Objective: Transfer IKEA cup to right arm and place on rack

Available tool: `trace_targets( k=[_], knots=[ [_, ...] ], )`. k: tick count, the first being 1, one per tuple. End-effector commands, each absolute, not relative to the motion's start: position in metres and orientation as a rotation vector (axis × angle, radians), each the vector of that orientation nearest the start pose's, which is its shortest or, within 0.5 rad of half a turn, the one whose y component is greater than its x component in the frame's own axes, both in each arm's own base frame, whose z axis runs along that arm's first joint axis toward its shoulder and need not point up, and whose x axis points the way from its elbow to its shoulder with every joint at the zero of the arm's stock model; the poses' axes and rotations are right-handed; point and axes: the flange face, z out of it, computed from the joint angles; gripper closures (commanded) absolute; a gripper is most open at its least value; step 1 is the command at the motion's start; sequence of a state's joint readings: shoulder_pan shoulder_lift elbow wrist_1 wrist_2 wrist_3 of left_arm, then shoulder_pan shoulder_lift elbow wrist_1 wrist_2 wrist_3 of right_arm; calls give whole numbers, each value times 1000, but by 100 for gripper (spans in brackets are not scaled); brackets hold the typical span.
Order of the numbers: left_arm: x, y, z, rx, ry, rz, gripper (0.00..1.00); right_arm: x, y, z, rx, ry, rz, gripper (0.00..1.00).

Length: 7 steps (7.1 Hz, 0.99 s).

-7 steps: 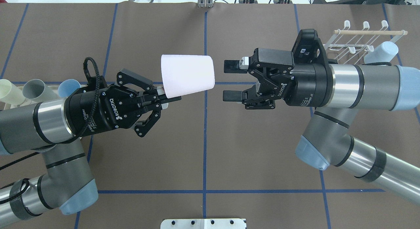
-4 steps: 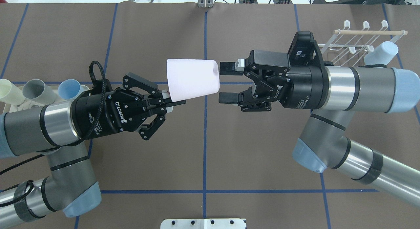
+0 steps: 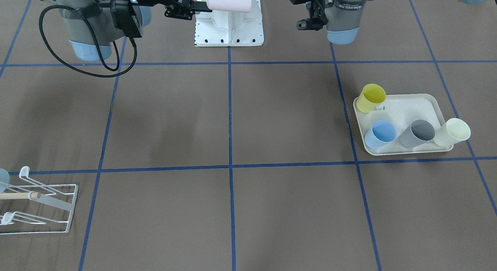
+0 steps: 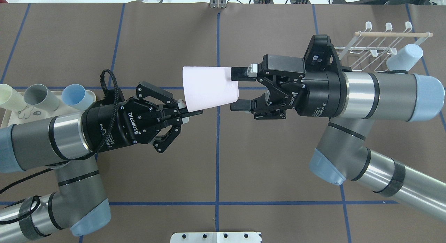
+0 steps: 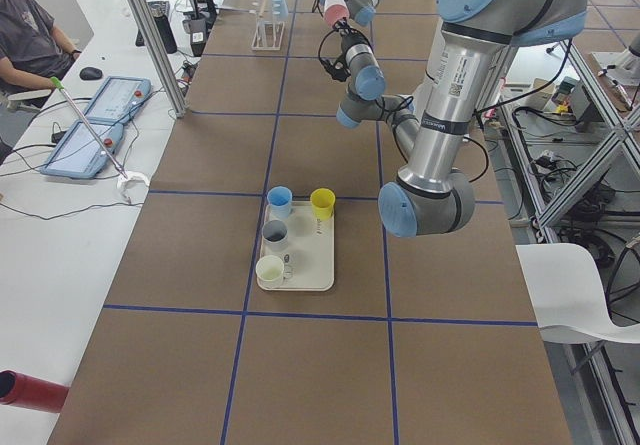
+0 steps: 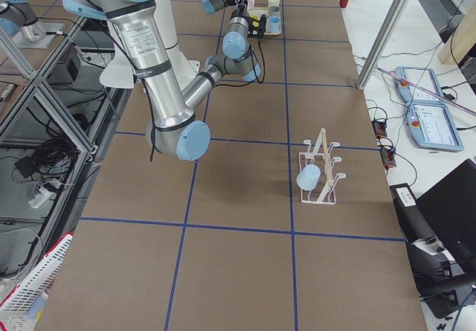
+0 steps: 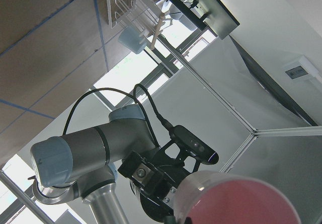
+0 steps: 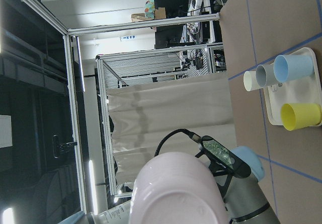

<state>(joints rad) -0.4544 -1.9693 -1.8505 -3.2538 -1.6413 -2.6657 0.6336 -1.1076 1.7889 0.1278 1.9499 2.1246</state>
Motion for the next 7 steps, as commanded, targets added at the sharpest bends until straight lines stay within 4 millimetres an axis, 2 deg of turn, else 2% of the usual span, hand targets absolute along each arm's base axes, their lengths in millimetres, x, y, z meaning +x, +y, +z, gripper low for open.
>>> trace_targets(
  k=[1, 7],
  knots=[
    [368, -319, 167, -810, 2323, -647, 100, -335, -366, 160, -84, -2311, 152, 1],
    [368, -319, 165, -812, 2326, -645, 100, -337, -368, 160, -81, -2312, 165, 1]
  ],
)
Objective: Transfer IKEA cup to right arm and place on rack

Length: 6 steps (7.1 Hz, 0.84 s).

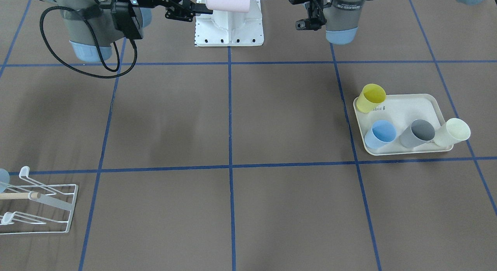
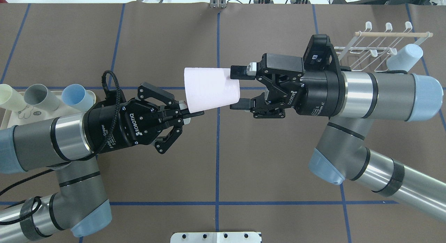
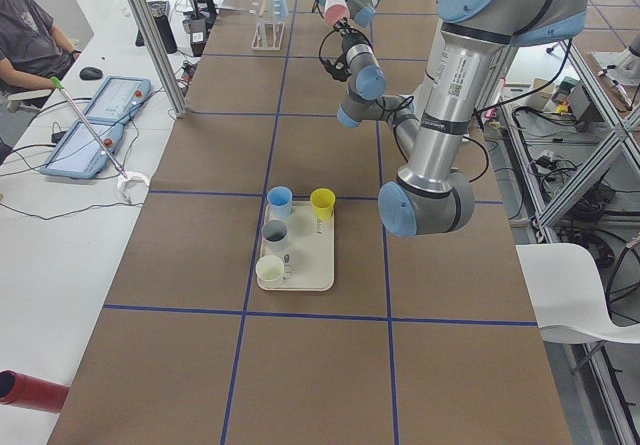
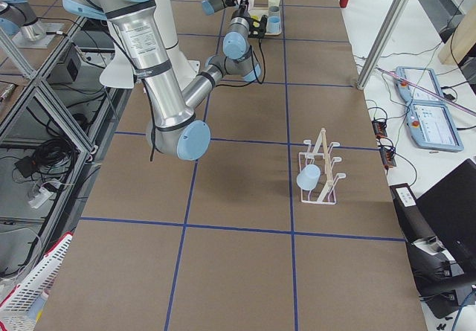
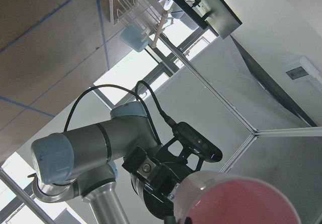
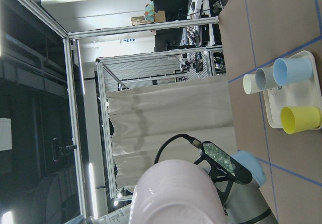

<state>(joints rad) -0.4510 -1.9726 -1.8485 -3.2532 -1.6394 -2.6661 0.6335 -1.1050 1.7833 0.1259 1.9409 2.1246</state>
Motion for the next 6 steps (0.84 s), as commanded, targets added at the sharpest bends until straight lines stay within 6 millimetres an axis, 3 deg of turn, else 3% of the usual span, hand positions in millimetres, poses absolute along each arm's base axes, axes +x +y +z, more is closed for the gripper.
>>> trace_targets(
  k=[1, 3, 6],
  knots=[
    [370, -318, 165, -817, 2322, -645, 100, -338, -369, 161, -84, -2309, 167, 4],
    [372, -317, 166, -820, 2319, -644, 100, -338, -370, 161, -79, -2314, 182, 11],
    [373, -317, 167, -821, 2316, -646, 100, -337, -371, 160, -73, -2321, 192, 13]
  ],
)
